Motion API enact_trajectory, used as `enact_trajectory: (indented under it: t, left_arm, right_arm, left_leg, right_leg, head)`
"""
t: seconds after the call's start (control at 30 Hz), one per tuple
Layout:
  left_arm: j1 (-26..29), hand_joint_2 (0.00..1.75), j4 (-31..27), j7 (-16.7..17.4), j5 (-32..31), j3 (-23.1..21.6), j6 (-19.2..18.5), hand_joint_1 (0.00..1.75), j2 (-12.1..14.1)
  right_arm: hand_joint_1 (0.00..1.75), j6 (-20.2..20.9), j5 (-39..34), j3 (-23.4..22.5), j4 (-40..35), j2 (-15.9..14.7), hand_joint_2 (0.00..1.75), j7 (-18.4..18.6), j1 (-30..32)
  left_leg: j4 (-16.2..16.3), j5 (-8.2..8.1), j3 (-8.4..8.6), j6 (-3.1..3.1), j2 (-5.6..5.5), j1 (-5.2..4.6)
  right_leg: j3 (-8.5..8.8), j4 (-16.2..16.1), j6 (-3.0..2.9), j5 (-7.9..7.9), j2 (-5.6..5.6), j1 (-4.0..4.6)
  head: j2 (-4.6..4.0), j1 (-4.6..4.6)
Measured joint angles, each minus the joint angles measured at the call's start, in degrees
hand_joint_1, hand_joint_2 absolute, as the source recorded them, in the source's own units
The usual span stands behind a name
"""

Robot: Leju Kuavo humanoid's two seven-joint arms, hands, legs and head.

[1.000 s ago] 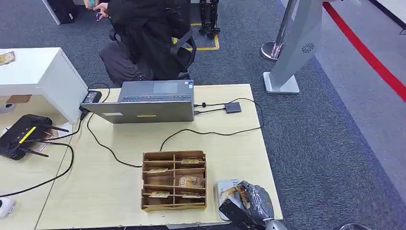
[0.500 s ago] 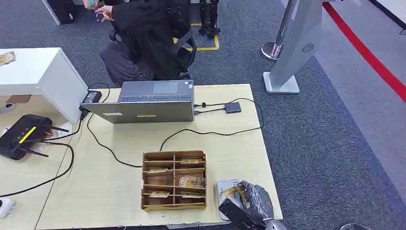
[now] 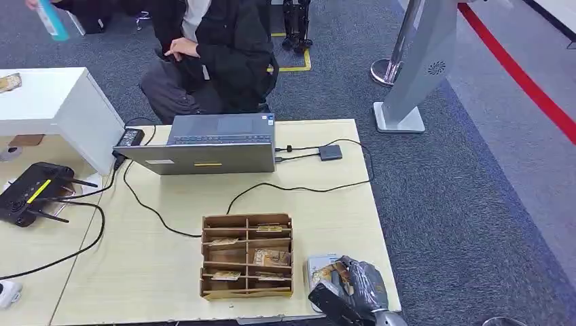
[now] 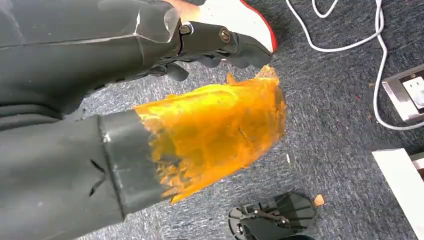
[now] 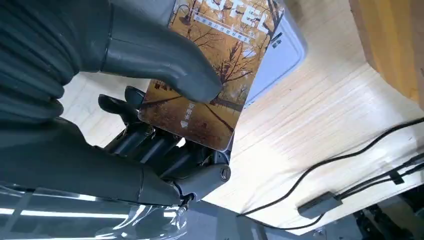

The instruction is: Pass the card to the sensor for recognition and then transmit it.

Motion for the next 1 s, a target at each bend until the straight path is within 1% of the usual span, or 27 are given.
enact_trajectory:
  t: [0.33, 0.63, 0.73, 1.0]
  left_arm:
    - [0.01, 0.0, 0.0, -0.18, 0.35, 0.02, 0.04, 0.0, 0.0]
    - [0.07, 0.0, 0.0, -0.5, 0.83, 0.02, 0.04, 0.0, 0.02]
    - [0.07, 0.0, 0.0, -0.5, 0.83, 0.02, -0.02, 0.0, 0.02]
    - [0.09, 0.0, 0.0, -0.52, 0.85, 0.02, -0.2, 0.0, 0.09]
  right_arm:
    - [1.75, -0.46, 3.43, -0.37, -2.71, 0.0, 1.75, 0.41, 0.65]
    - [1.75, -1.25, 9.86, -2.19, -9.55, -0.02, 1.75, 0.9, 2.58]
    - [1.75, -1.62, 10.99, -2.95, -11.72, -0.02, 1.75, 0.9, 3.07]
    - [1.75, -3.36, 16.21, -5.04, -17.87, -0.02, 1.75, -1.27, 4.35]
  left_leg:
    - [0.0, 0.0, -0.01, 0.0, 0.0, 0.0]
    - [0.0, 0.0, -0.04, 0.0, 0.0, 0.0]
    - [0.0, 0.0, -0.04, 0.0, 0.0, 0.0]
    - [0.0, 0.0, -0.06, 0.0, 0.0, 0.0]
  right_leg:
    - [-0.02, 0.0, 0.0, 0.0, 0.0, 0.0]
    - [-0.04, 0.0, 0.0, 0.0, 0.0, 0.0]
    - [-0.05, 0.0, 0.0, -0.01, 0.01, 0.0]
    - [-0.06, 0.0, -0.01, -0.01, 0.0, 0.0]
  head:
    - [0.0, 0.0]
    - [0.0, 0.0]
    - [0.0, 0.0]
    - [0.0, 0.0]
